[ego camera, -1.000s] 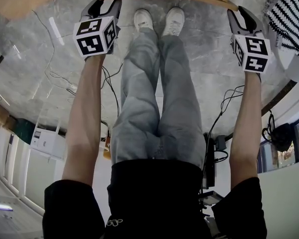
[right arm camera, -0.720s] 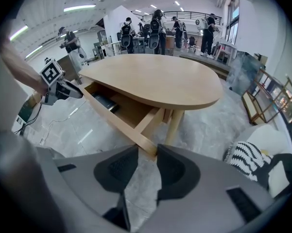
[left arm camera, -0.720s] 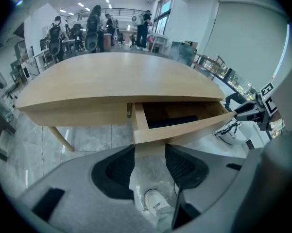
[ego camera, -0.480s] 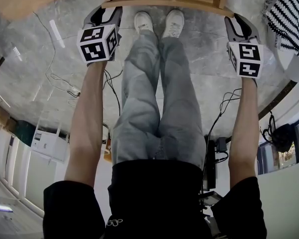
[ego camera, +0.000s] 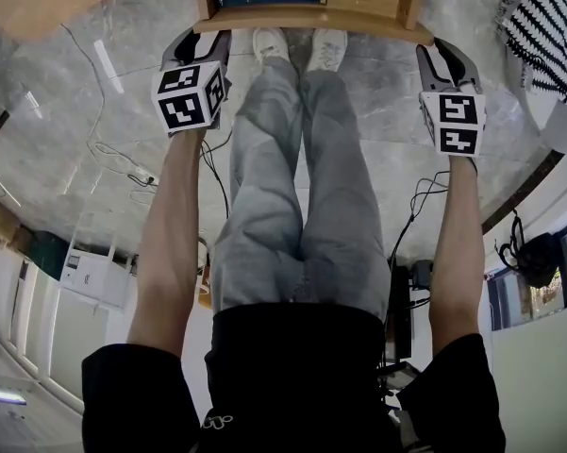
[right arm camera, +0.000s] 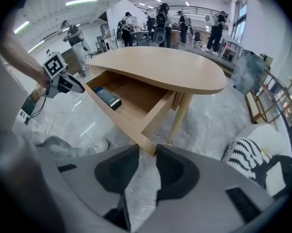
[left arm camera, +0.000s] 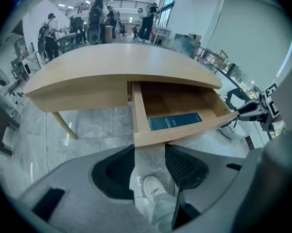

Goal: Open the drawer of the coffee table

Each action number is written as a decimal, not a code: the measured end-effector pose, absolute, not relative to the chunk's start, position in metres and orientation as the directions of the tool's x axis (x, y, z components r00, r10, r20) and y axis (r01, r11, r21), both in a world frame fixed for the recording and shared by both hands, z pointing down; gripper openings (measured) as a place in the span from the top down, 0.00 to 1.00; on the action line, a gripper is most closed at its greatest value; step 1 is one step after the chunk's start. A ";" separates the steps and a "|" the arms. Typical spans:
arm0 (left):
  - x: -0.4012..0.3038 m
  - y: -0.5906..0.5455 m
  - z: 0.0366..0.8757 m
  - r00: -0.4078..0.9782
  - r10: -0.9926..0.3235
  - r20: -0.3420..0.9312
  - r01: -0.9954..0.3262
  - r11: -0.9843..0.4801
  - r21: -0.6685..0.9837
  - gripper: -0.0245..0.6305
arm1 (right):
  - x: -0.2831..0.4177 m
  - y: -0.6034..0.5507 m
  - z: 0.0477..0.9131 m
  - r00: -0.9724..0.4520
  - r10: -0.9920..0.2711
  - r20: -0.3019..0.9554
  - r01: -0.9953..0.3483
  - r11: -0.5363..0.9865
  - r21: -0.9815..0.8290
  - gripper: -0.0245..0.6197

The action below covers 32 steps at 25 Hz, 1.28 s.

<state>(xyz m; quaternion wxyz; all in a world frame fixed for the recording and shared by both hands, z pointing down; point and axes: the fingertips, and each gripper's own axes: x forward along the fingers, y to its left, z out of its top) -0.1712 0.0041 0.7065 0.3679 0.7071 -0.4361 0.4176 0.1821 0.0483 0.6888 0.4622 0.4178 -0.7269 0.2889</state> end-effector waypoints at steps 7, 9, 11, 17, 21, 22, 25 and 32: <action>-0.174 0.035 0.713 0.264 -0.255 0.930 -0.922 -0.350 0.165 0.67 | 0.180 0.078 0.694 -0.222 -0.252 0.942 -0.797 0.603 -0.027 0.81; -0.177 0.040 0.717 0.255 -0.244 0.936 -0.922 -0.352 0.160 0.67 | 0.177 0.085 0.699 -0.227 -0.241 0.944 -0.794 0.607 -0.035 0.81; -0.177 0.041 0.721 0.254 -0.237 0.938 -0.921 -0.356 0.160 0.67 | 0.177 0.089 0.702 -0.224 -0.244 0.944 -0.805 0.593 -0.037 0.81; -0.179 0.047 0.738 0.238 -0.181 0.954 -0.915 -0.372 0.158 0.67 | 0.175 0.096 0.721 -0.204 -0.194 0.960 -0.795 0.605 -0.047 0.81; -0.178 0.046 0.739 0.248 -0.186 0.951 -0.912 -0.376 0.164 0.67 | 0.176 0.095 0.722 -0.207 -0.207 0.956 -0.805 0.592 -0.046 0.80; -0.178 0.046 0.739 0.245 -0.186 0.952 -0.912 -0.376 0.162 0.67 | 0.176 0.095 0.722 -0.205 -0.210 0.956 -0.809 0.586 -0.045 0.79; -0.179 0.047 0.739 0.180 -0.184 0.966 -0.929 -0.356 0.105 0.67 | 0.176 0.093 0.722 -0.184 -0.213 0.960 -0.823 0.568 -0.032 0.78; -0.183 0.050 0.732 0.075 -0.084 0.994 -0.969 -0.241 0.052 0.68 | 0.180 0.103 0.719 -0.061 -0.148 0.987 -0.967 0.252 -0.022 0.81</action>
